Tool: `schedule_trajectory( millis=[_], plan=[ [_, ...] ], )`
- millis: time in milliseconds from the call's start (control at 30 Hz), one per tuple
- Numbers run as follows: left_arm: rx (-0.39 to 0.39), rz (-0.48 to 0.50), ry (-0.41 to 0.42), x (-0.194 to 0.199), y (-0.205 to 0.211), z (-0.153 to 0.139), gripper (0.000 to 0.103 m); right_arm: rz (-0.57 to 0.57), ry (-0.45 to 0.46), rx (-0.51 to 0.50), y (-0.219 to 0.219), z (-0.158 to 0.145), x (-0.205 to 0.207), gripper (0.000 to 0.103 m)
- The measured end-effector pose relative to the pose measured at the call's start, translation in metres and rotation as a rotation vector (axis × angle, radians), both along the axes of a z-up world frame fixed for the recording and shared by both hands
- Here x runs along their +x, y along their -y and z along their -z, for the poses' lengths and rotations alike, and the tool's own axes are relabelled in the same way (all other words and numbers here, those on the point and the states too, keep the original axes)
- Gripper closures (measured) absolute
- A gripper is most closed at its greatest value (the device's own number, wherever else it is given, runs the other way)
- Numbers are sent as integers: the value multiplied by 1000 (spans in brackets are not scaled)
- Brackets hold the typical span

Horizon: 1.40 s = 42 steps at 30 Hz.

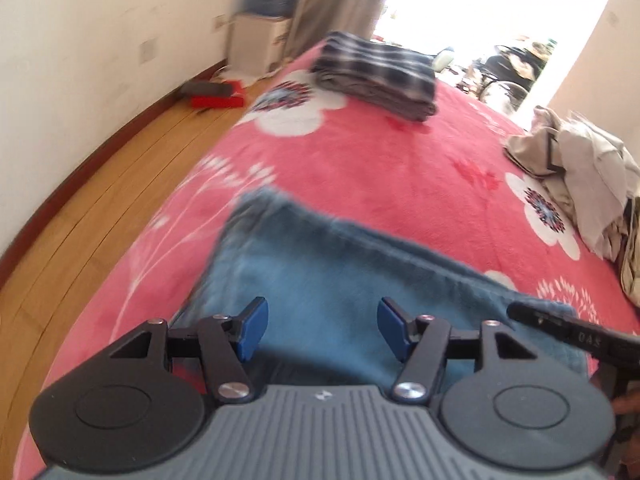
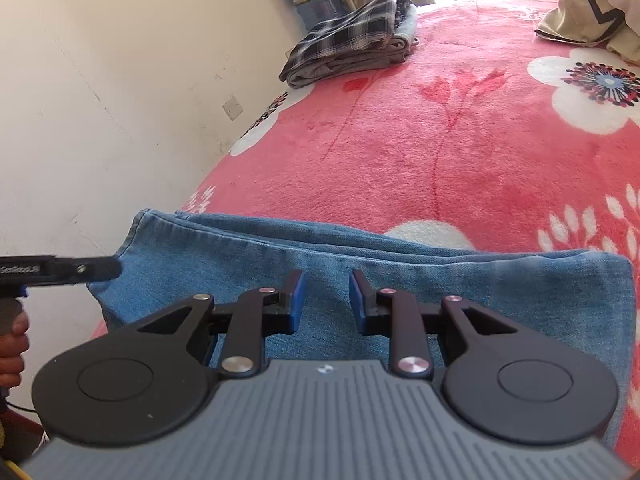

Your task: Fold clothes

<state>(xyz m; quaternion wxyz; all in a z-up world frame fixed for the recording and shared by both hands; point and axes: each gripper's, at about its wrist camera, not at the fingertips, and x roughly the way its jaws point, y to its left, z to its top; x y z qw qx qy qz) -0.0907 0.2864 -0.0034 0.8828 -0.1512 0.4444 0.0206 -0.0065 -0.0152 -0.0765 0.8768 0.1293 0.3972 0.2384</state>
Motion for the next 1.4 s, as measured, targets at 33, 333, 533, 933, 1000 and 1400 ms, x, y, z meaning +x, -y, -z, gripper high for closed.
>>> schedule_trajectory(
  millis=[33, 333, 533, 933, 1000, 1400],
  plan=[
    [-5, -10, -7, -9, -4, 0, 41, -5, 3, -5, -2, 0, -1, 80],
    [-168, -115, -34, -57, -33, 24, 32, -38, 20, -20, -11, 1, -2, 80],
    [-397, -144, -25, -42, -46, 56, 27, -42, 1, -20, -16, 5, -2, 80],
    [-602, -247, 13, -24, -60, 93, 25, -42, -10, -23, -17, 12, -2, 80],
    [-603, -267, 16, -21, -60, 94, 25, -49, 0, -26, -18, 11, -3, 80],
    [-500, -390, 21, -24, -47, 84, 52, -200, 178, -214, -51, 23, -33, 80]
  ],
)
